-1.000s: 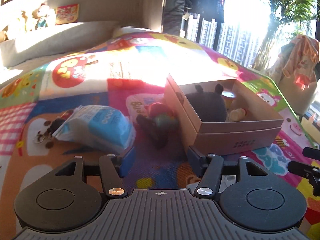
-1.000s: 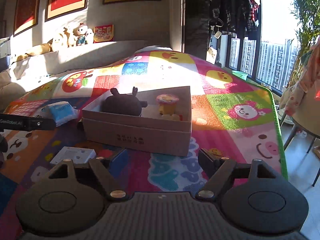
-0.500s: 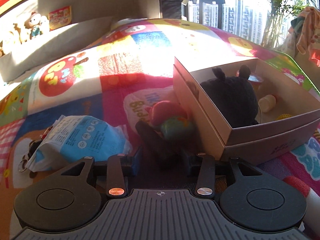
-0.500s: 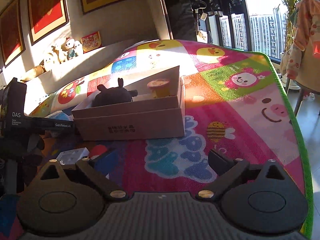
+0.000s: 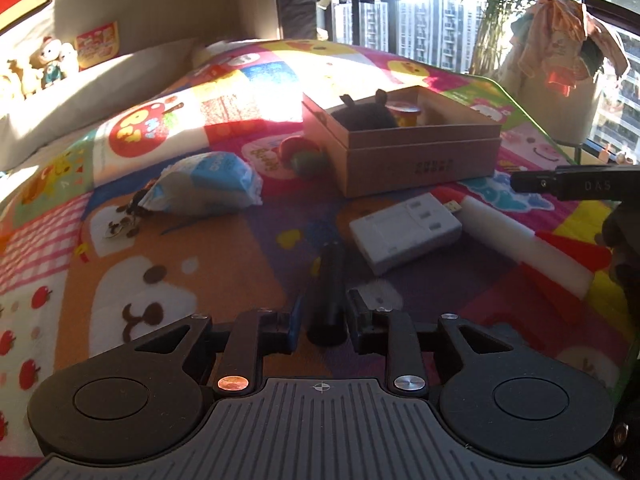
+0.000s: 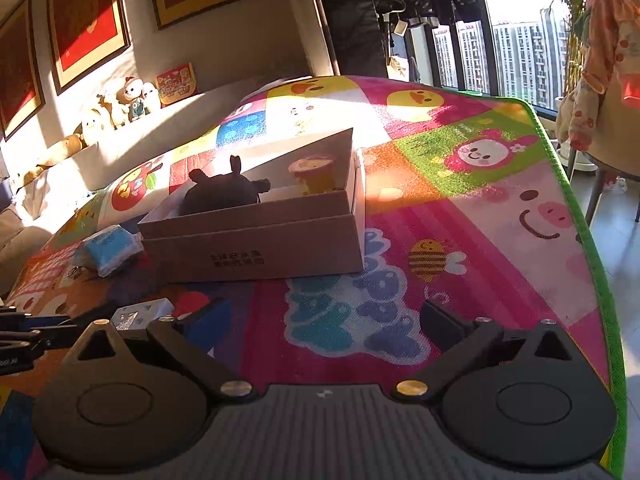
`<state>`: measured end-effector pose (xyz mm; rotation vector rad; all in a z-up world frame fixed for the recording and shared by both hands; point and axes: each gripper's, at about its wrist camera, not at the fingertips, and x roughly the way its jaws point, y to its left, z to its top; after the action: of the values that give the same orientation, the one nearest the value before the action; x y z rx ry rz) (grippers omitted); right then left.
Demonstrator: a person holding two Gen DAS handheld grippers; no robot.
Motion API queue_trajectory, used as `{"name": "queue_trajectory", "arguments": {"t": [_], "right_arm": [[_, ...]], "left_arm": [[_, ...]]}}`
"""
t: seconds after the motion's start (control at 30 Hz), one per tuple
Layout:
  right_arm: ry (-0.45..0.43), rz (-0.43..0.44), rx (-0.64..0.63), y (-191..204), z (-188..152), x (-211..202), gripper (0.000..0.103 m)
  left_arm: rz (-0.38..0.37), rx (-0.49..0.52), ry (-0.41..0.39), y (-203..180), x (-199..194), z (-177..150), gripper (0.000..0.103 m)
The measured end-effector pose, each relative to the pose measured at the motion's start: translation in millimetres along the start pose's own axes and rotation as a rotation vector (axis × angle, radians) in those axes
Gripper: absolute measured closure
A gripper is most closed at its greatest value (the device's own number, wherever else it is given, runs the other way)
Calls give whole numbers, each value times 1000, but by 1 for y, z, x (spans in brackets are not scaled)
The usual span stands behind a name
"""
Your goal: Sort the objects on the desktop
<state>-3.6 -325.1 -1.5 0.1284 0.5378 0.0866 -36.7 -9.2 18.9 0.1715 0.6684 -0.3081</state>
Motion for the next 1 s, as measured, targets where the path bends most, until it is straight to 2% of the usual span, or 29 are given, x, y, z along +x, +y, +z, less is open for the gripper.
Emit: {"name": "queue_trajectory", "arguments": {"t": [0.1,0.2,0.27,0.33,0.37,0.4,0.43,0.47,0.53,0.6,0.63,0.73,0.83,0.93,1.0], "right_arm": [[-66,10,-140,30,4,-17,2],[-108,138,-270,66,11,-41,2],[-39,261,-297,86,15,-46,6],[150,395,-266,103,12,-30,12],[236,429,-259,108,8,-20,19],[300,432,-253,110,5,-10,26],[370,410,-236,112,1,2,27],[393,373,-221,109,0,10,27],[338,259,-239,107,-1,12,27],[266,181,-292,110,-2,7,25],[237,170,-302,109,-2,6,24],[235,194,-267,112,1,6,14],[278,179,-202,126,6,22,7],[377,167,-39,130,11,44,5],[367,146,-1,136,13,49,1]], "left_arm": [[72,-31,5,15,-10,-13,61],[123,-102,7,34,-10,-17,53],[155,-128,-7,42,-11,-18,49],[155,-155,-27,47,-14,-19,46],[143,-167,-39,49,-17,-18,42],[133,-172,-51,50,-21,-19,35],[128,-174,-62,50,-24,-20,31],[126,-173,-73,50,-27,-21,24],[118,-186,-78,50,-30,-24,20],[100,-223,-70,52,-28,-27,15],[87,-241,-65,52,-27,-28,14],[45,-267,-57,49,-24,-30,12],[35,-254,-65,43,-24,-30,9],[30,-264,-74,41,-27,-31,8],[26,-277,-75,42,-29,-32,8]]}}
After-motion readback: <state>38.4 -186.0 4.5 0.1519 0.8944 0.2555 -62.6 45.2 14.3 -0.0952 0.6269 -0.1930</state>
